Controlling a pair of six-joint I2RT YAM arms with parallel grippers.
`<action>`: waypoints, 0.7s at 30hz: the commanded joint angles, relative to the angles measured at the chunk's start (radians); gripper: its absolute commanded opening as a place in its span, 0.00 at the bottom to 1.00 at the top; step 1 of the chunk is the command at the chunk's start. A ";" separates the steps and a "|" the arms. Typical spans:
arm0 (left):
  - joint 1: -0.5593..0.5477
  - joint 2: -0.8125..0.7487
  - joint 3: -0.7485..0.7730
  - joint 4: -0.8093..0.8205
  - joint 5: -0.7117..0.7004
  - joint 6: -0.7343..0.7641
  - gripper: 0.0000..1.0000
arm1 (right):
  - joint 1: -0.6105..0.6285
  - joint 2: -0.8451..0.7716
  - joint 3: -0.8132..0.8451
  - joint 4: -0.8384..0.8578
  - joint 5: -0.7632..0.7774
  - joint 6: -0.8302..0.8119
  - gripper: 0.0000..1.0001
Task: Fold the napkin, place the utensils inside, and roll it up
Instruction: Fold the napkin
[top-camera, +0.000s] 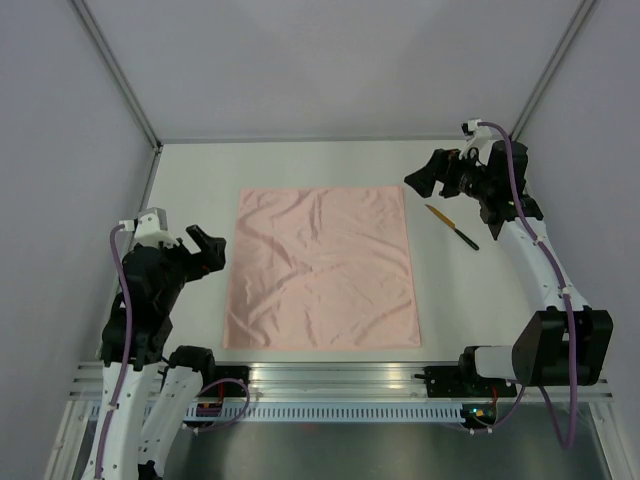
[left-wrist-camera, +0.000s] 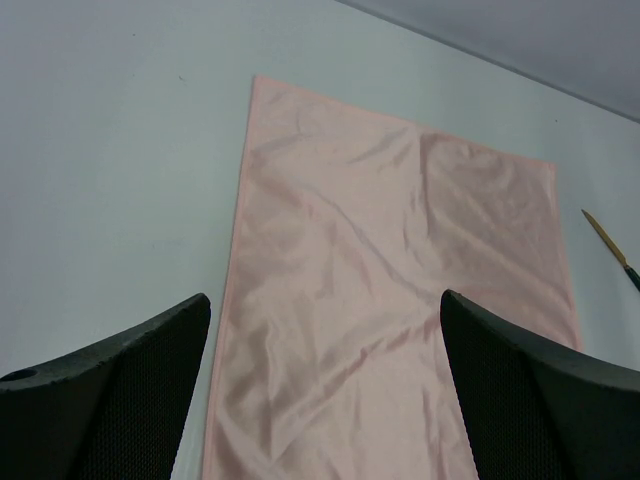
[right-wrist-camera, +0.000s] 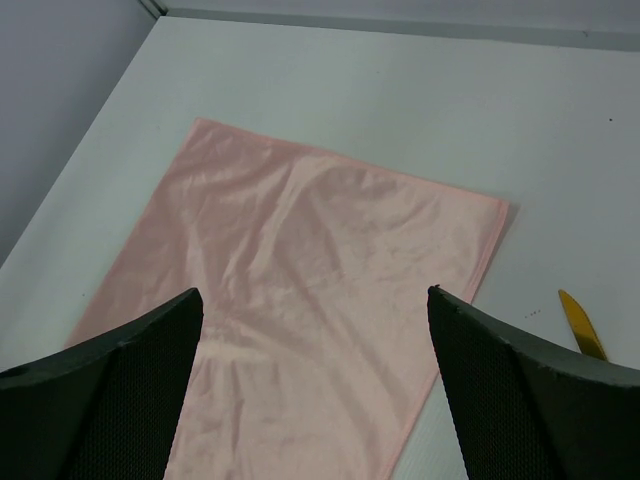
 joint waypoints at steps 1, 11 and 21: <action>0.002 0.008 0.027 0.005 0.006 0.010 1.00 | 0.030 -0.004 0.024 -0.023 -0.016 -0.043 0.98; 0.004 0.214 0.513 -0.060 0.046 -0.015 1.00 | 0.749 0.208 0.175 -0.185 0.464 -0.284 0.82; 0.002 0.266 0.789 -0.155 -0.007 -0.076 1.00 | 1.147 0.526 0.299 -0.131 0.530 -0.266 0.57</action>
